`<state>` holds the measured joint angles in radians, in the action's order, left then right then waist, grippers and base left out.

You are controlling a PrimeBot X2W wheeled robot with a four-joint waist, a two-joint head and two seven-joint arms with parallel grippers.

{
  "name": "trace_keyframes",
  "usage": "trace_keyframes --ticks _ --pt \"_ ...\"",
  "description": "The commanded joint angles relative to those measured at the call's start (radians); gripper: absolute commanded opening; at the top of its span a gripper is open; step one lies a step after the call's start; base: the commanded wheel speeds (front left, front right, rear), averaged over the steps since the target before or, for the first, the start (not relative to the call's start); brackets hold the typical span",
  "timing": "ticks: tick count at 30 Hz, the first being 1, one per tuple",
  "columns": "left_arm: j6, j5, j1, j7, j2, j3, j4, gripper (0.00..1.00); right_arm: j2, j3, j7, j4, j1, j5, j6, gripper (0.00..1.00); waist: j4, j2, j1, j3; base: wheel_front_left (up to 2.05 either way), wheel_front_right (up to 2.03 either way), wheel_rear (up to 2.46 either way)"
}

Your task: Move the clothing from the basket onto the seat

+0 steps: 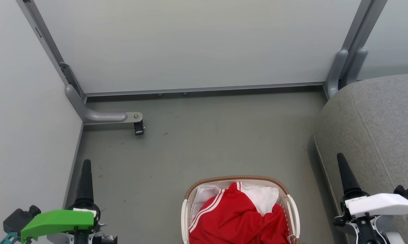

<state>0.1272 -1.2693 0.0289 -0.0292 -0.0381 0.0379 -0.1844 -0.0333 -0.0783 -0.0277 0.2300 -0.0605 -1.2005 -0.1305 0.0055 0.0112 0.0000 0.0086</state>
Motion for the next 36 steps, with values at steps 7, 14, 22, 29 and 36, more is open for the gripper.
trace_keyframes --ticks 7,14,22,29,36 --pt "-0.014 0.176 -0.014 -0.032 -0.007 -0.01 0.042 1.0 -0.01 0.027 -0.033 -0.052 0.008 0.207 0.0 1.0 0.001 -0.0036 0.0 0.002 0.0 0.0 0.0" --pt "-0.02 0.323 -0.032 -0.056 -0.008 -0.029 0.052 1.0 -0.011 0.044 -0.057 -0.051 0.016 0.317 0.0 1.0 0.002 -0.0042 0.0 0.003 0.0 0.0 0.0" --pt "-0.032 0.462 -0.049 -0.08 -0.009 -0.041 0.054 1.0 -0.012 0.053 -0.081 -0.04 0.02 0.425 0.0 1.0 0.004 -0.0049 0.0 0.003 0.0 0.0 0.0" --pt "-0.044 0.564 -0.057 -0.1 -0.01 -0.051 0.049 1.0 -0.013 0.06 -0.102 -0.037 0.023 0.525 0.0 1.0 0.005 -0.0055 0.0 0.004 0.0 0.0 0.0" --pt "-0.052 0.653 -0.069 -0.119 -0.011 -0.058 0.042 1.0 -0.014 0.066 -0.12 -0.031 0.026 0.609 0.0 1.0 0.005 -0.0061 0.0 0.004 0.0 0.0 0.0"
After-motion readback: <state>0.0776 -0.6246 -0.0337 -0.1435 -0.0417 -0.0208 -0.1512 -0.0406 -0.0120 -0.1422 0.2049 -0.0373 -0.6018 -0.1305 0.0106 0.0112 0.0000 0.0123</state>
